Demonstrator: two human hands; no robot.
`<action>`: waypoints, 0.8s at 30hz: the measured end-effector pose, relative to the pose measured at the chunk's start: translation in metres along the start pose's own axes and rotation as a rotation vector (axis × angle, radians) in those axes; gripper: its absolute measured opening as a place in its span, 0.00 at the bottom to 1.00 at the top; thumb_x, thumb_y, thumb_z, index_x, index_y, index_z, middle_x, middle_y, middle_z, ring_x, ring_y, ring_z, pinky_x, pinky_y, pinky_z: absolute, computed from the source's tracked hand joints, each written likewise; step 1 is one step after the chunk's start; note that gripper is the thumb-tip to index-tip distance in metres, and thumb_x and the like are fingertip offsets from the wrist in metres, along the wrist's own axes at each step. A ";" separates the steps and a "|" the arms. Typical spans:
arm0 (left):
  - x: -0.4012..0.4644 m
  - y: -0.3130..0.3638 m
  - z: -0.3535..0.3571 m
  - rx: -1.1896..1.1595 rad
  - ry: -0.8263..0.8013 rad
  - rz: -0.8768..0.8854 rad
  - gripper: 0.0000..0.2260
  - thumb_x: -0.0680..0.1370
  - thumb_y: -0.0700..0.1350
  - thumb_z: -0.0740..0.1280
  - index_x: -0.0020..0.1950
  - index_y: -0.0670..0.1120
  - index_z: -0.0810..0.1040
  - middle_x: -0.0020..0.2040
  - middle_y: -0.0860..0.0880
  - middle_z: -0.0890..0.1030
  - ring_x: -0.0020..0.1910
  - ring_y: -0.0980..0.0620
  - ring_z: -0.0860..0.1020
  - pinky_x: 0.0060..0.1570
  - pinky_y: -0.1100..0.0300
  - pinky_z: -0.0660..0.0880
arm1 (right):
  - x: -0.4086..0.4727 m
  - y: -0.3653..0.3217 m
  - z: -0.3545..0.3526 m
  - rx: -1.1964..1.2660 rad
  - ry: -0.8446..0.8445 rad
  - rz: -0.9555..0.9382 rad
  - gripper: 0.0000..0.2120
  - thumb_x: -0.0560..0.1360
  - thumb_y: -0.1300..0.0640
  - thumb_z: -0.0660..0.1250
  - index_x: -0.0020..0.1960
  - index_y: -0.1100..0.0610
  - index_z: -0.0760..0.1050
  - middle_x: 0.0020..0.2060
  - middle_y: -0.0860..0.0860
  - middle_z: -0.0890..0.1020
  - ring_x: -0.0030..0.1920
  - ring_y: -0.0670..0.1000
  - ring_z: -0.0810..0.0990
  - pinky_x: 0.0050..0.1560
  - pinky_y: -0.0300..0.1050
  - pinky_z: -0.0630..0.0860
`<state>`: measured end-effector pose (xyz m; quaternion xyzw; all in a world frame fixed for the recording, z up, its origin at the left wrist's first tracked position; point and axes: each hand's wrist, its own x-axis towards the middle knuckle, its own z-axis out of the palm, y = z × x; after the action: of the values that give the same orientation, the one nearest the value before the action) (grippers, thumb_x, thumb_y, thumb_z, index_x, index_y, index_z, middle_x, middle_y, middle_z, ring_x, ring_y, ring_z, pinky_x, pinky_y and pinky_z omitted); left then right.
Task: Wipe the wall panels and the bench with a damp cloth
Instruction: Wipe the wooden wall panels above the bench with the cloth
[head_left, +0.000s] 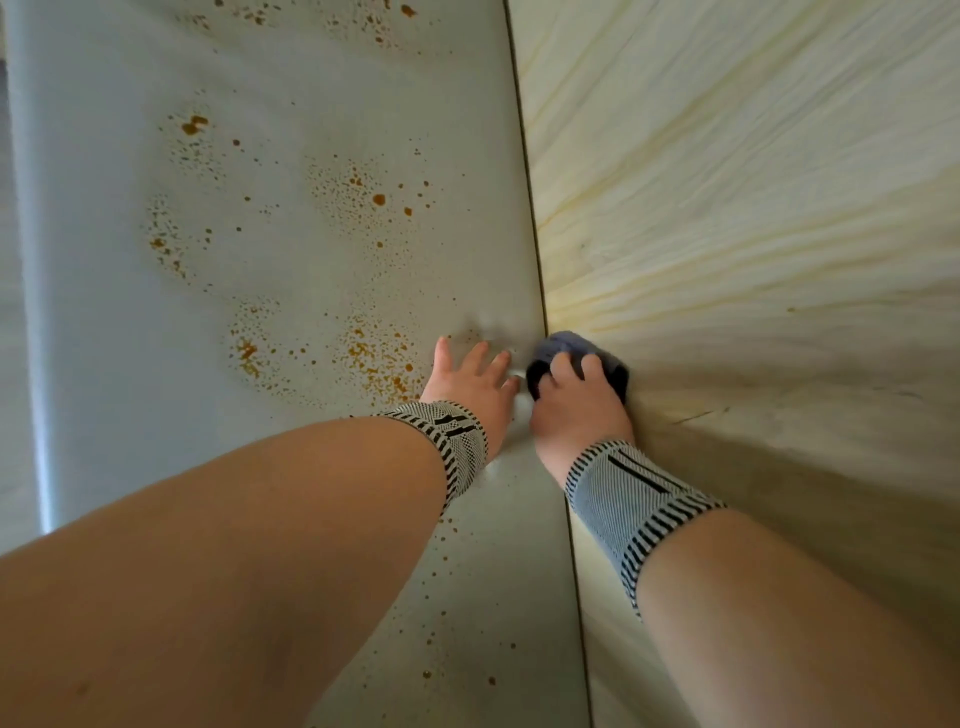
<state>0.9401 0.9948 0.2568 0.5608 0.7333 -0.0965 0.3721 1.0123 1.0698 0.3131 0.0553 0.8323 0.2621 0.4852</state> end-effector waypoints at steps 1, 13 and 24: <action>0.000 -0.001 -0.001 0.002 -0.001 0.002 0.35 0.80 0.51 0.64 0.82 0.50 0.47 0.81 0.48 0.42 0.80 0.43 0.41 0.73 0.31 0.40 | -0.005 -0.007 0.006 -0.003 -0.036 -0.033 0.21 0.82 0.52 0.52 0.71 0.59 0.70 0.70 0.57 0.68 0.71 0.63 0.58 0.68 0.60 0.57; -0.006 0.006 -0.012 0.065 -0.030 -0.014 0.41 0.79 0.52 0.67 0.81 0.49 0.43 0.81 0.46 0.41 0.80 0.42 0.41 0.73 0.32 0.43 | -0.083 -0.002 0.018 0.128 -0.051 -0.058 0.20 0.82 0.54 0.52 0.68 0.57 0.73 0.73 0.58 0.65 0.74 0.63 0.53 0.69 0.59 0.53; -0.077 0.060 -0.093 -0.060 0.251 0.133 0.39 0.82 0.54 0.58 0.78 0.48 0.31 0.79 0.51 0.33 0.79 0.46 0.36 0.74 0.33 0.41 | -0.170 0.055 -0.035 0.234 0.077 0.186 0.23 0.83 0.56 0.49 0.75 0.63 0.62 0.76 0.58 0.58 0.76 0.62 0.48 0.72 0.57 0.49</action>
<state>0.9603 1.0104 0.3896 0.6044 0.7379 0.0215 0.2996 1.0628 1.0448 0.4860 0.1780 0.8664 0.2091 0.4169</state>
